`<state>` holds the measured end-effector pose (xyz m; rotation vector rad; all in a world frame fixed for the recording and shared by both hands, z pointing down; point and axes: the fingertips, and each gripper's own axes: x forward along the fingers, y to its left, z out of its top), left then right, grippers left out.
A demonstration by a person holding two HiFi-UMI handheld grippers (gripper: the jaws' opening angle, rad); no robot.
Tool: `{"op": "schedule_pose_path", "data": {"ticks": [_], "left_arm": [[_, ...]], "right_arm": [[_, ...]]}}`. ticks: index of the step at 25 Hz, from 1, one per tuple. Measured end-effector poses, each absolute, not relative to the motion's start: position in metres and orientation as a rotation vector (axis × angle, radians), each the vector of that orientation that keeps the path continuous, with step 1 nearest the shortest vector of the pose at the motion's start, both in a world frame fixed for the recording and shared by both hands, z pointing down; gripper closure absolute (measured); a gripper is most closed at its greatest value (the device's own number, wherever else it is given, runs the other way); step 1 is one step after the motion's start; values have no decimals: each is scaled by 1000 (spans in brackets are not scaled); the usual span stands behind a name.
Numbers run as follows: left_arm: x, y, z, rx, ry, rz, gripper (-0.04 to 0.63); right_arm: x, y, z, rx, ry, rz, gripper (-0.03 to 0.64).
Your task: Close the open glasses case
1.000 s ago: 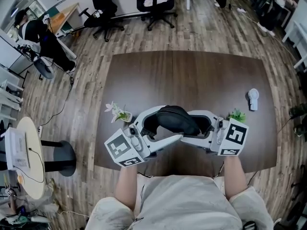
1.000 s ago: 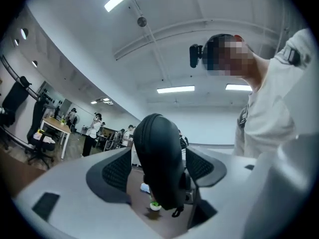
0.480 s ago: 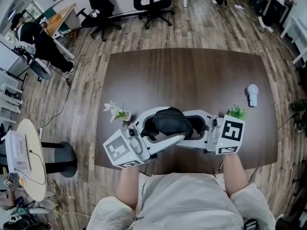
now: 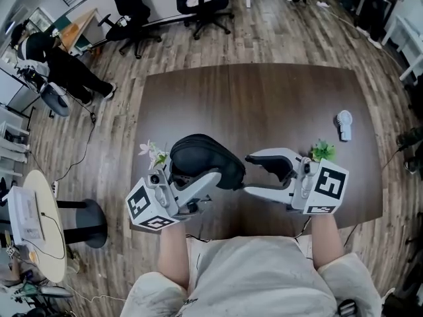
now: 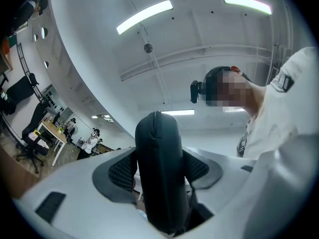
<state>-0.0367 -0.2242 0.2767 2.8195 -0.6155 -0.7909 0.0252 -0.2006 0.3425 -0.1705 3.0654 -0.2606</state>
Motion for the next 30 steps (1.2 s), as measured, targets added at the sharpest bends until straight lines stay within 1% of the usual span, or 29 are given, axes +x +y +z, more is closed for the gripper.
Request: {"op": "schedule_pose_path", "data": {"ticks": [6,9,10,12,24,27,30], "left_arm": [[-43,-222,260,2782,-576,-914,324],[-44,-220,257,2795,-581,-914,325],[-45,-220,258,2802,-588,-907,325],[-45,-219,259,2815,-600,-887,325],[-42,-215,266,2924,-638,-715,331],[-33,-213,269,2992,-683,-607,332],[-28,-212,270,3078,-728,-433,333]], "right_arm": [[27,-198,339,-151,3009,-318,465],[23,-196,339,-140,3007,-309,520],[23,-196,339,-146,3007,-301,558],[23,-197,340,-155,3008,-295,579],[34,-202,340,-175,2965,-358,611],[36,-203,346,-213,2978,-372,611],[29,-206,349,-265,3024,-368,609]]}}
